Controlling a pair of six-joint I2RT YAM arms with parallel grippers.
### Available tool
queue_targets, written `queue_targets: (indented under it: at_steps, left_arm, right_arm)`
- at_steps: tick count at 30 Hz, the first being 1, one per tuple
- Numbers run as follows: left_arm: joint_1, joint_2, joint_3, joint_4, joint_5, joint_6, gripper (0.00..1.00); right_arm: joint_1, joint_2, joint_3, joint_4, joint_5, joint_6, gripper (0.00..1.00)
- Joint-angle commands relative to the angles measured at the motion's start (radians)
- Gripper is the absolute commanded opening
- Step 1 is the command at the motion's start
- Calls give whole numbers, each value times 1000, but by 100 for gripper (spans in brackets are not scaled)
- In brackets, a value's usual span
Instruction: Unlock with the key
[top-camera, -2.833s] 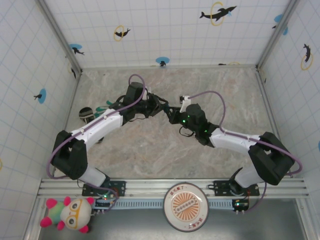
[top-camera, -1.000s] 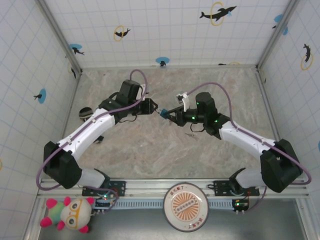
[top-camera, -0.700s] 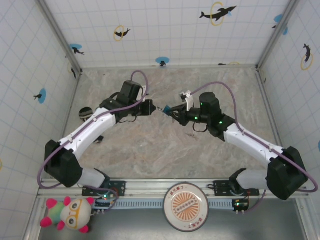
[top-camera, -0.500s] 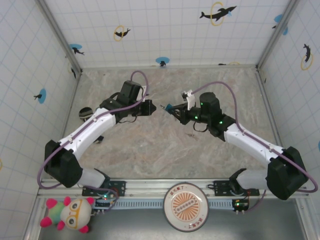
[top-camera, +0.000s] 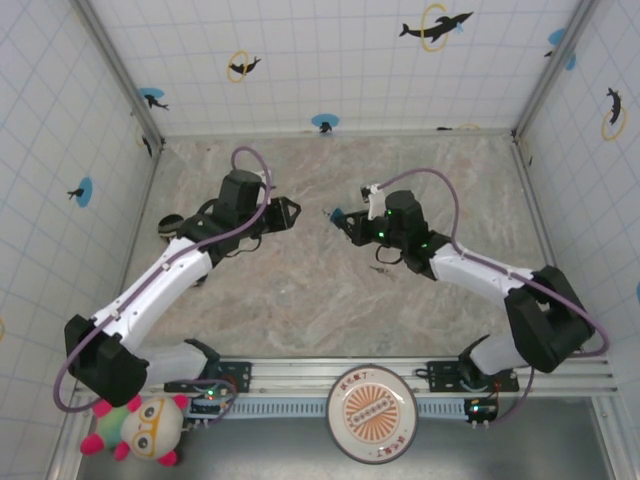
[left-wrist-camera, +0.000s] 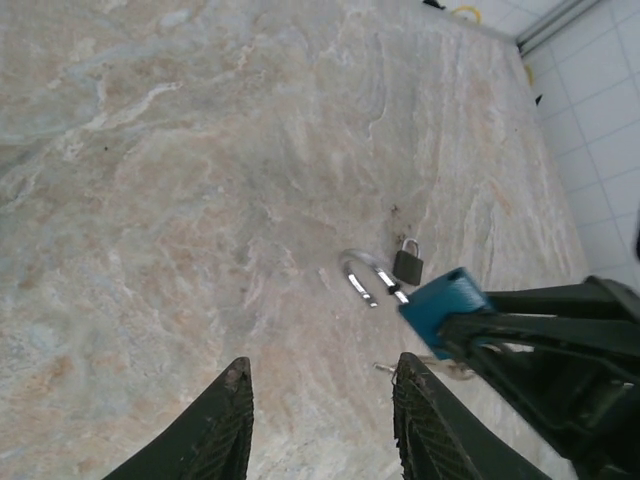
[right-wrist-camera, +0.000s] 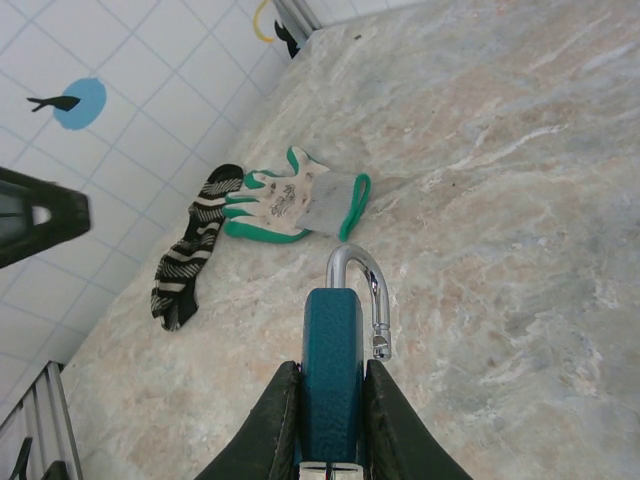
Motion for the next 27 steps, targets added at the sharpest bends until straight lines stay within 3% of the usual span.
queue_targets:
  at_steps: [1,10,27]
  left_arm:
    - [6,-27,-37,71,-11,-44,41]
    - [7,-27,-59,111,23,-74,43]
    - [7,-19,-88,148,36,-110,43]
  right_arm:
    - [31,81,-4,175,31,75,0]
    - [128,317,142,249,24,140,0]
    - [158,610,324,399,-46,339,0]
